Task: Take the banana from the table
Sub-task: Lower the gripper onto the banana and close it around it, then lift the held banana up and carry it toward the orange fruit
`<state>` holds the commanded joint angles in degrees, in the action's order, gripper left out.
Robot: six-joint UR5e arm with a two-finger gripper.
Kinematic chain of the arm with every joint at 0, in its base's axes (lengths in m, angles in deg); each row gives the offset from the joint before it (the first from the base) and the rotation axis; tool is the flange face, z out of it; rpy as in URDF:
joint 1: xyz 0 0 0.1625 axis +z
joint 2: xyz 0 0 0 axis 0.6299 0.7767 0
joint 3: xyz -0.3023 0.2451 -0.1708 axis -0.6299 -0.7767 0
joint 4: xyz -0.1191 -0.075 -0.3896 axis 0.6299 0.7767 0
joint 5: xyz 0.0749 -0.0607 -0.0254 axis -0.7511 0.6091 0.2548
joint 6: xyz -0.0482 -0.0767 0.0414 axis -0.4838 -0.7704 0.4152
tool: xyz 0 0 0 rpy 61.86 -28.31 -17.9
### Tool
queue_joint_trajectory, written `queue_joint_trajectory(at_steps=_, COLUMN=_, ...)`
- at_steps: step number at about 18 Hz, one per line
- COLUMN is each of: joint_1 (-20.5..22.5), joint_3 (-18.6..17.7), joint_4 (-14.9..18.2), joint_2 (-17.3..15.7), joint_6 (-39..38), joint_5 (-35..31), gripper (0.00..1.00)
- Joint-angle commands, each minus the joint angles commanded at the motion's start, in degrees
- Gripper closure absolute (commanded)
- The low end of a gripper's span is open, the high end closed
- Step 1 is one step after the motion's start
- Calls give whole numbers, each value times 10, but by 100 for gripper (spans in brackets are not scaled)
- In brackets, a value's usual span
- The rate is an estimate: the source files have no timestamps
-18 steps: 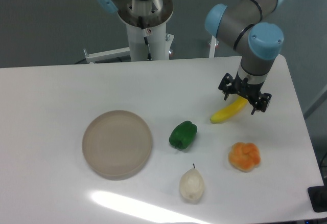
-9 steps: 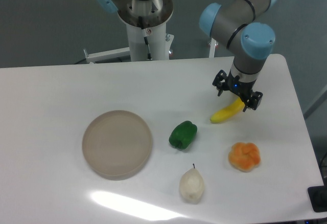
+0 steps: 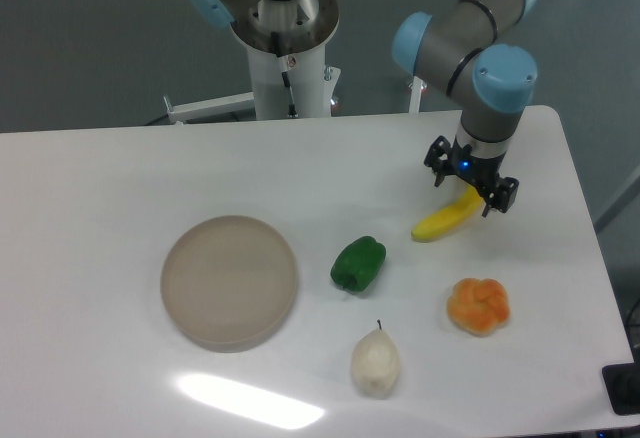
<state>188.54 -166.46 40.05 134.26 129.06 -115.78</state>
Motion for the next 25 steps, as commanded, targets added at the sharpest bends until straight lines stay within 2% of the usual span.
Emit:
queue_joint_trajectory(at_steps=2, joint_1=-2, joint_3=-2, joint_4=-16, joint_2=8, joint_6=-1, joint_5=-14, gripper=0)
queue_joint_trajectory(at_steps=6, joint_1=1, joint_3=5, joint_4=-19, joint_2=21, joint_6=1, joint_5=-15, gripper=0)
queue_joint_trajectory(at_steps=11, joint_1=4, joint_3=-15, joint_4=-30, joint_2=26, joint_6=-11, joint_5=-16, gripper=0)
queue_joint_trajectory(at_steps=15, joint_1=4, joint_3=-11, joint_4=-35, joint_2=28, joint_6=-16, joint_5=-15, gripper=0)
queue_joint_trajectory(at_steps=16, joint_1=4, joint_3=-11, joint_4=-38, joint_2=29, joint_6=-16, joint_5=-15, gripper=5)
queue_joint_trajectory(at_steps=18, joint_1=4, joint_3=-10, joint_4=-38, joint_2=30, joint_6=-15, joint_5=-15, gripper=39)
queue_joint_trajectory(at_steps=19, joint_1=4, joint_3=-10, joint_4=-37, joint_2=30, joint_6=-15, joint_5=-15, gripper=45)
queue_joint_trajectory(at_steps=25, joint_1=5, joint_3=-10, joint_4=-37, joint_2=31, joint_6=-16, joint_5=-15, gripper=52)
